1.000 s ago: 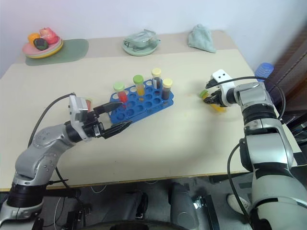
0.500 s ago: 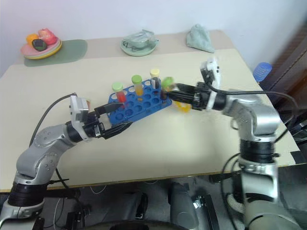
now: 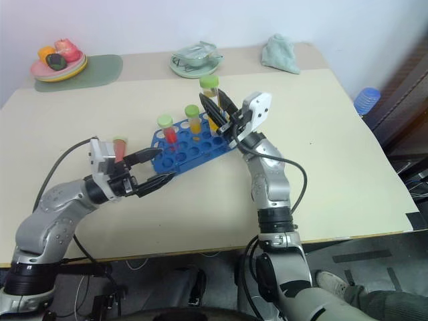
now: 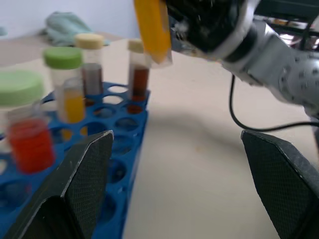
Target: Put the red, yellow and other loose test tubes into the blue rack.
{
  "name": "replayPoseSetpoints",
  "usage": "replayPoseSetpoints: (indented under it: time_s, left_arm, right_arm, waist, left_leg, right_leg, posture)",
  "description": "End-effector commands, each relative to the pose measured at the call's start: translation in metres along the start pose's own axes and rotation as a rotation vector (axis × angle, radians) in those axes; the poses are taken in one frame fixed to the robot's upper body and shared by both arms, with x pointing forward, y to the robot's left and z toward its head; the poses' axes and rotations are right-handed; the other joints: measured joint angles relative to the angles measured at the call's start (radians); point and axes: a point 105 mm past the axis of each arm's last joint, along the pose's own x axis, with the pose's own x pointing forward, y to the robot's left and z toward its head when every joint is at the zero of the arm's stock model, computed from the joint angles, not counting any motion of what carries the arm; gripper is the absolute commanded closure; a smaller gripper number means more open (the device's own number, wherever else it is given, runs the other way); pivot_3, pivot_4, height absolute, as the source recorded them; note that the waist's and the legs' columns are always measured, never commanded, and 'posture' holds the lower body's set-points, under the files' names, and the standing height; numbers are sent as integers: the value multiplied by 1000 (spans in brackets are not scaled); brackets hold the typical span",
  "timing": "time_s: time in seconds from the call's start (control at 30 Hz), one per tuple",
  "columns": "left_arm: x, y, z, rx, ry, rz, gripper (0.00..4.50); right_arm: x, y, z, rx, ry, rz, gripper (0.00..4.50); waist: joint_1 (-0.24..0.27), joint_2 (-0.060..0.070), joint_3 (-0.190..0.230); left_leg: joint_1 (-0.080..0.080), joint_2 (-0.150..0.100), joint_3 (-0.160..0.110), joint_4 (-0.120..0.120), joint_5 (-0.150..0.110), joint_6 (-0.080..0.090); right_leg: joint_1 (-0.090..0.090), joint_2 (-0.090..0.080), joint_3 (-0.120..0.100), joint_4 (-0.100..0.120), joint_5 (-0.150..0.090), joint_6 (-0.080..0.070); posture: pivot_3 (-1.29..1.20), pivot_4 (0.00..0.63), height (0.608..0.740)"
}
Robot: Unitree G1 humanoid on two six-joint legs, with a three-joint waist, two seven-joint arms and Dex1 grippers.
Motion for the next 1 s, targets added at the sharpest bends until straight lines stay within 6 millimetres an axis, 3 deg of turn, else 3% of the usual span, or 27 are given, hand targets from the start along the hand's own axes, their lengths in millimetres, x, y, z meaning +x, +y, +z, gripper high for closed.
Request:
replayPoseSetpoints:
  time_s: [0.03, 1.0]
  left_arm:
    - [-3, -6, 12, 29, -38, -8, 284]
    - [-10, -8, 17, 24, -50, 24, 284]
  right_arm:
    - [2, 6, 1, -53, -64, 1, 3582]
    - [13, 20, -57, 63, -36, -1, 3582]
  waist:
    - [-1, 0, 0]
    - [-7, 0, 0]
  left_leg:
    - [0, 0, 0, 0, 0, 0]
    - [1, 1, 0, -1, 0, -1]
  right_leg:
    - [0, 0, 0, 0, 0, 0]
    - [0, 1, 0, 1, 0, -1]
  posture:
    - [0, 150, 740]
    - [0, 150, 740]
